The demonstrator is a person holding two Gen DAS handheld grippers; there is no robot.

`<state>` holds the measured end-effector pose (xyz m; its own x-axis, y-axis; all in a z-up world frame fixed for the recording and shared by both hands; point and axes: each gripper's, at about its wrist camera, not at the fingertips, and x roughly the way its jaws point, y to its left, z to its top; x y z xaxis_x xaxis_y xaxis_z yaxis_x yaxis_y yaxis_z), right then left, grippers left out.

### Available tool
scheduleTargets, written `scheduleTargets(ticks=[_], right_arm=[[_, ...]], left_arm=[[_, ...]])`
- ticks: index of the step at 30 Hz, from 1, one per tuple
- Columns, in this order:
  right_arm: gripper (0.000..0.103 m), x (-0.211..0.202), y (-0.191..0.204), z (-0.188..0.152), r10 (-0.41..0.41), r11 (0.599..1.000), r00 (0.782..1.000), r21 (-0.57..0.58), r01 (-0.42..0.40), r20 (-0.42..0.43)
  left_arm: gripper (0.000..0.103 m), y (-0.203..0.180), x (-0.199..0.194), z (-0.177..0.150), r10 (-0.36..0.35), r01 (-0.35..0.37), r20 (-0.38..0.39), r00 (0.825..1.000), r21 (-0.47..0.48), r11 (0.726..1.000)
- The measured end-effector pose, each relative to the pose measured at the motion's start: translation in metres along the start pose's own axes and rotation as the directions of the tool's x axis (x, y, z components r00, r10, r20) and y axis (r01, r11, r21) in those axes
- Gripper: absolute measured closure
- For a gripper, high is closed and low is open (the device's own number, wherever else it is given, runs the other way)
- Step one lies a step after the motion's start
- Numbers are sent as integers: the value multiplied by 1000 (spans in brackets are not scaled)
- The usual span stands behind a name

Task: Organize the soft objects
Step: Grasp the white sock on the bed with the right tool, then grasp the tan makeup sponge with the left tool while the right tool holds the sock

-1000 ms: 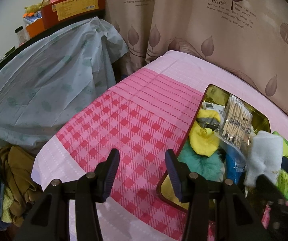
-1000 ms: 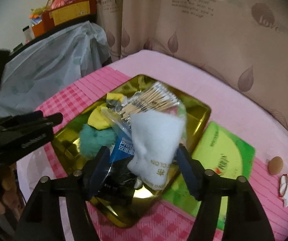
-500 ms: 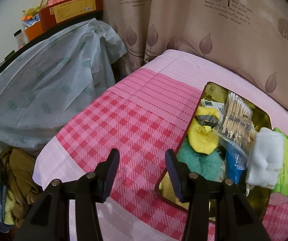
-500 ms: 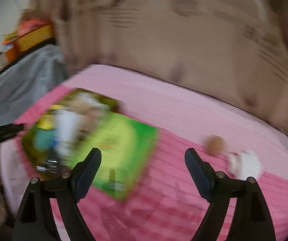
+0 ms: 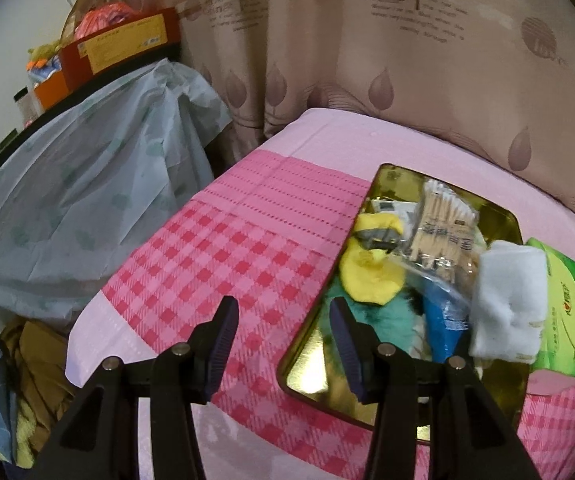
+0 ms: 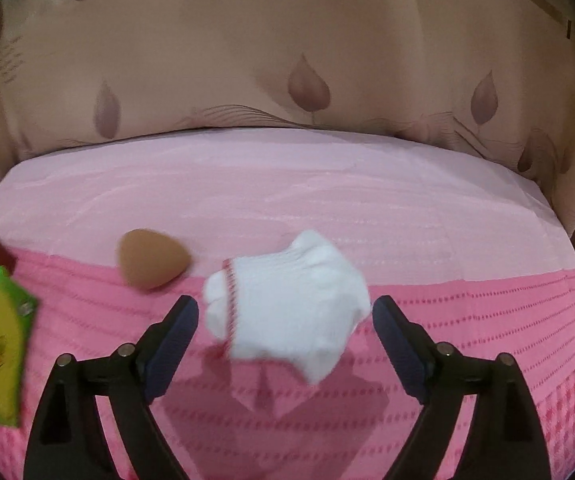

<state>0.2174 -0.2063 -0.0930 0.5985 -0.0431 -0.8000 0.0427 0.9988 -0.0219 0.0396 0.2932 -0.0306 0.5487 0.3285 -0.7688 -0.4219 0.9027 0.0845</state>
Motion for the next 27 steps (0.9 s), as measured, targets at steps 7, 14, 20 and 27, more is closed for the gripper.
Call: scheduleTargets(ticks=[7,14,20,27], right_arm=[[15,34,1,5,-16,999,1000,-28,16,-2],[52,29,-1,-1,69,996,997,-65,-68,17],[56,10,-26,-21,71,996,997,-57,-69,25],[56,-13,-87,-55,16,1000,1000,-5,-16,13]], left_arm=[[55,-37,-20,7,-29,29,6,1000,83,996],[54,-118,-49,17,-170,163,12,985,217,962],[54,-209,-63,11,-331,333,-67,941,341,879],[51,-310,-60,-5,-422,464,-197,885,445,766]])
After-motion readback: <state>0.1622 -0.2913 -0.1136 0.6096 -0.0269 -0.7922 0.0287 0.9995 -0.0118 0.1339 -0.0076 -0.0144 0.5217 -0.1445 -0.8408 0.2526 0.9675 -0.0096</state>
